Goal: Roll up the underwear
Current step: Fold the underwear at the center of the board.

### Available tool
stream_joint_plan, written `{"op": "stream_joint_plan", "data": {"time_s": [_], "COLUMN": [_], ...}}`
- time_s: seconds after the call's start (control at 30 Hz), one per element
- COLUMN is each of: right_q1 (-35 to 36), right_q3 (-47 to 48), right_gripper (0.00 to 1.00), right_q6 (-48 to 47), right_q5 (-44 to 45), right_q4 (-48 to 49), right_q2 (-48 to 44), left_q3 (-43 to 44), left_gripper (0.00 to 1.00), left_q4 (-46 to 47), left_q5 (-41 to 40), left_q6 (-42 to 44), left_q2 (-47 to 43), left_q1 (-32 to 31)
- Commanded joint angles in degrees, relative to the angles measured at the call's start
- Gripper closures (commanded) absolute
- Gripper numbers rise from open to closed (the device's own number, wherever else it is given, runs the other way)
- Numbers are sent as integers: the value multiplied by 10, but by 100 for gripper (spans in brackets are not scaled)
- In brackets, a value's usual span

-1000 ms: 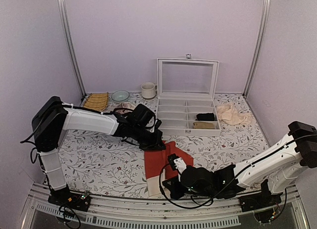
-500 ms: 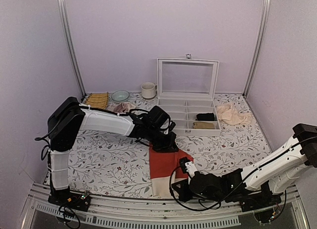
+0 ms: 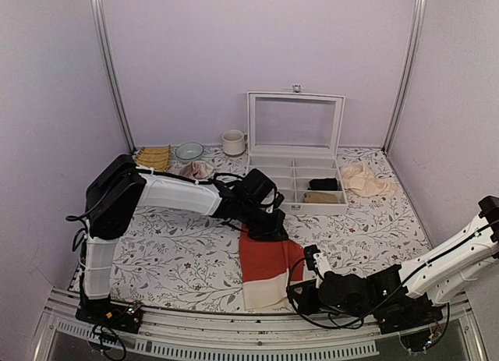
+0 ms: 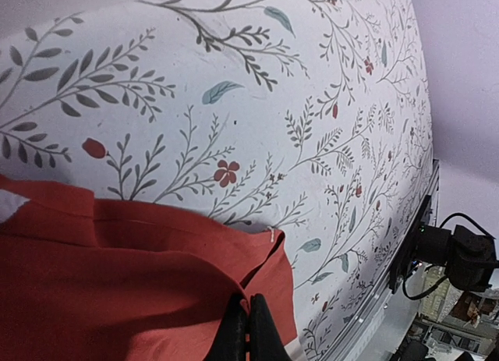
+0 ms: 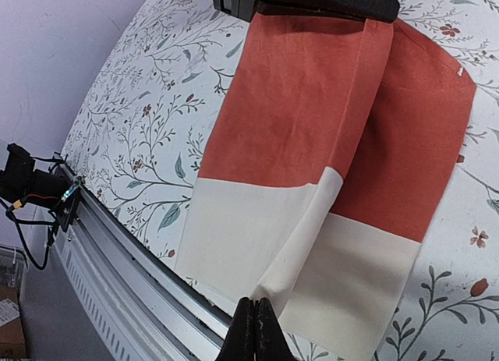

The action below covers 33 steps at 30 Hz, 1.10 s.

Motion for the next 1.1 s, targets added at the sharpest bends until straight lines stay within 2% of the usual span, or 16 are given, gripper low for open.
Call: {"op": "stream_joint_plan", "data": {"time_s": [0.0,0.27,1.07], "right_q1": [6,17,34], "right_q3": [-9,3,-42], "right_gripper": [100,100,100], "right_q6": [17,36,112], "right_q5": [9,12,35], "right_q4": [-21,-23,-21], "right_q2": [-29,16,29], "left_q3": [27,48,95], "left_gripper": [100,100,100], "left_q4": [-11,-13,-23], "left_q5": [-4,-4,-4], "left_q6": [3,4,4], "left_q2": [22,39,82], "left_q1": [-12,-18,-35]}}
